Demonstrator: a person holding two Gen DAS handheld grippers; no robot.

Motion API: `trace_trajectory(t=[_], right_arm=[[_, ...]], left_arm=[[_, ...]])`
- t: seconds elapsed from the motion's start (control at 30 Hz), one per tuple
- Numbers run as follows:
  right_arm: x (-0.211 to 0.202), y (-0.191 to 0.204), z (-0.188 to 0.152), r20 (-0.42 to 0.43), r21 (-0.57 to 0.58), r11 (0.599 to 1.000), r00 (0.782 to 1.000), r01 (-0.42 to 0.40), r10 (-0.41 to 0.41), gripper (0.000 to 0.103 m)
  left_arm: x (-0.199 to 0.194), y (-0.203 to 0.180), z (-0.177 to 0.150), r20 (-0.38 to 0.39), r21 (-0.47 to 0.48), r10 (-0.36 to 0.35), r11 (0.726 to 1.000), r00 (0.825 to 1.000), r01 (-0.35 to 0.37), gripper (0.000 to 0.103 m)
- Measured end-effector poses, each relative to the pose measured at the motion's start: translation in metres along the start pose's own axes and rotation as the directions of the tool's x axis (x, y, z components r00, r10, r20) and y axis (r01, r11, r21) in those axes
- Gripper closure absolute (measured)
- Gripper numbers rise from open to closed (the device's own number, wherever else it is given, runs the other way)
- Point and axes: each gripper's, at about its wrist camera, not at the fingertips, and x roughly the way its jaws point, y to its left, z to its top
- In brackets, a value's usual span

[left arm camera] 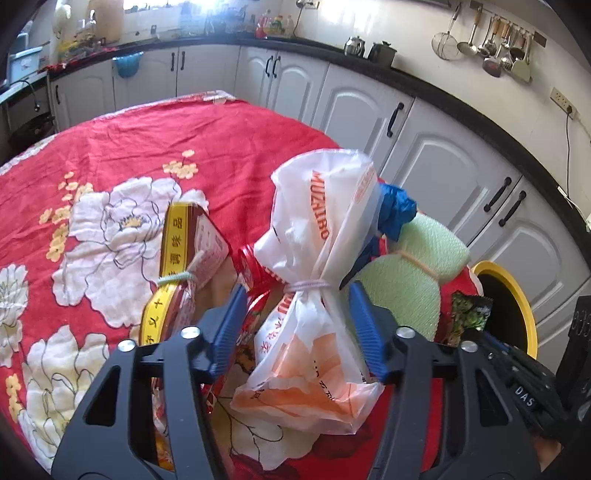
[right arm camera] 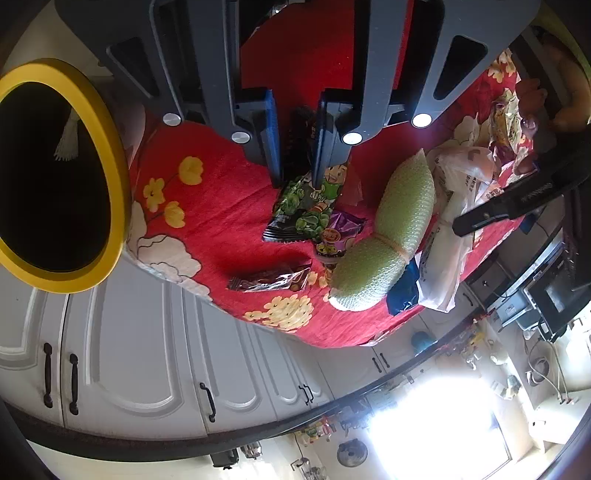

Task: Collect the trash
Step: 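Grasp the white MUZHIRO bag with the left tool while the right tool grasps a green snack wrapper, then carry the white bag and green wrapper over the bin with both tools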

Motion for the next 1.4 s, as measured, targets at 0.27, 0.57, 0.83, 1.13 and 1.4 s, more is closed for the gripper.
trace_trajectory(t=[0.27,0.57,0.83,1.13,1.4], right_arm=[[-0.017,-0.004,0.001,0.038,0.012,1.000,0.999,-0.005,0.004,0.091],[-0.034,-0.001,0.001,0.071,0.001,1.000,0.997,-0.015,0.015,0.095],[-0.050,0.001,0.004,0.109,-0.011,1.000,0.994,-0.020,0.021,0.095],[-0.070,-0.008,0.007,0.154,-0.001,1.000,0.988,0.004,-0.004,0.095],[-0.088,-0.022,0.011,0.192,0.018,1.000,0.981,0.025,-0.028,0.095]], left_arm=[[-0.001,-0.004,-0.002,-0.013,0.007,-0.020,1.000,1.000,0.020,0.079],[-0.019,-0.004,0.004,0.025,0.001,-0.046,0.999,0.999,0.046,0.082],[-0.044,-0.012,0.015,0.086,0.007,-0.079,0.997,0.993,0.079,0.083],[-0.060,-0.039,0.014,0.120,0.052,-0.120,0.992,0.985,0.115,0.083],[-0.063,-0.069,0.008,0.119,0.096,-0.156,0.985,0.981,0.145,0.082]])
